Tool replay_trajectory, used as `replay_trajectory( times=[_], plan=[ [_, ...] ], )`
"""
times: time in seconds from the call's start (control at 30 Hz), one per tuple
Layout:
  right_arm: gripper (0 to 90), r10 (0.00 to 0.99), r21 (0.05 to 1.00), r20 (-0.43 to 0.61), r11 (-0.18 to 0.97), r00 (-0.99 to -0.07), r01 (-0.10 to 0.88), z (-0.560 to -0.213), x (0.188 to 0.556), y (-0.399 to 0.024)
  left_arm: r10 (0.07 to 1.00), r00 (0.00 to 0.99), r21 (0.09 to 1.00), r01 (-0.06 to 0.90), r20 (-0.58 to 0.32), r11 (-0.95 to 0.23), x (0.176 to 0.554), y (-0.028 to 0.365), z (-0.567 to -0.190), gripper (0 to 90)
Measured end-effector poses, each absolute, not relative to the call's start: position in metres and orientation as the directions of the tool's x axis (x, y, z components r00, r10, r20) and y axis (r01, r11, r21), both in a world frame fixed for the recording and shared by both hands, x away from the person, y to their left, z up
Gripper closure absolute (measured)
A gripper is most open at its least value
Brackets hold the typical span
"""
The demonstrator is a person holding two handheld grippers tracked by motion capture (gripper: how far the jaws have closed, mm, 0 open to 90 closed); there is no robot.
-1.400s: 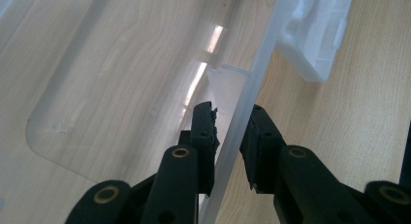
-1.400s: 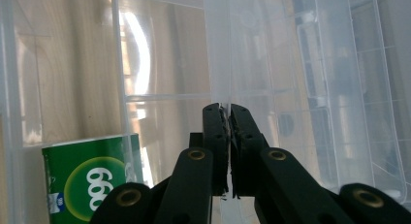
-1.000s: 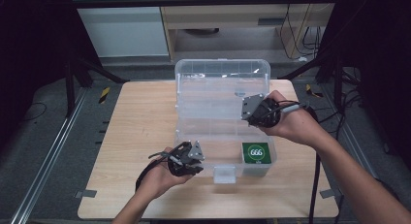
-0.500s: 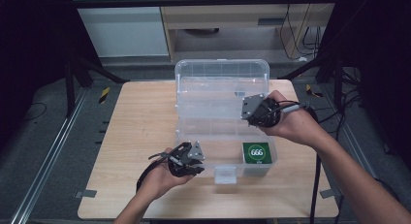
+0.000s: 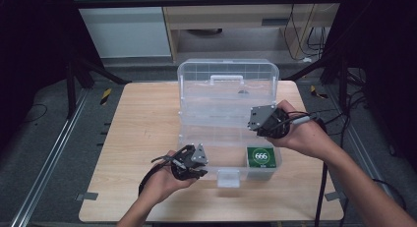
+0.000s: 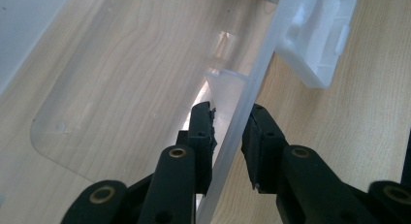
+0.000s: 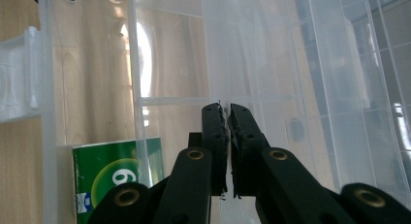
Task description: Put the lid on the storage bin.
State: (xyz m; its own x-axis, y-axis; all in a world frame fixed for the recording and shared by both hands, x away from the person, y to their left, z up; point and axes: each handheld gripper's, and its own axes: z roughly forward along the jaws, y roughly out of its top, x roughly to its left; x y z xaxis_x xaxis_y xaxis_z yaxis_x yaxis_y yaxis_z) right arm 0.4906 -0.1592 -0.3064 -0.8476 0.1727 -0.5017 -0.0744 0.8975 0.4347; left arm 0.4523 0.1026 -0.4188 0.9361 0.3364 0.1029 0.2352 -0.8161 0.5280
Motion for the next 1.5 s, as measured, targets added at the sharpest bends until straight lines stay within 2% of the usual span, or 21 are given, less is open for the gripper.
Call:
replay_trajectory(
  times=[1.27, 1.5],
  plan=[
    [85.3, 0.149, 0.436, -0.483, 0.895, -0.863, -0.090, -0.317, 0.468, -0.168, 0.359, 0.928, 0.558, 0.246, 0.100, -0.792, 0.447, 0.099, -0.421, 72.8],
    [85.2, 0.153, 0.445, -0.479, 0.891, -0.865, -0.088, -0.317, 0.469, -0.170, 0.410, 0.909, 0.620, 0.279, 0.075, -0.733, 0.435, 0.105, -0.409, 61.2]
  ],
)
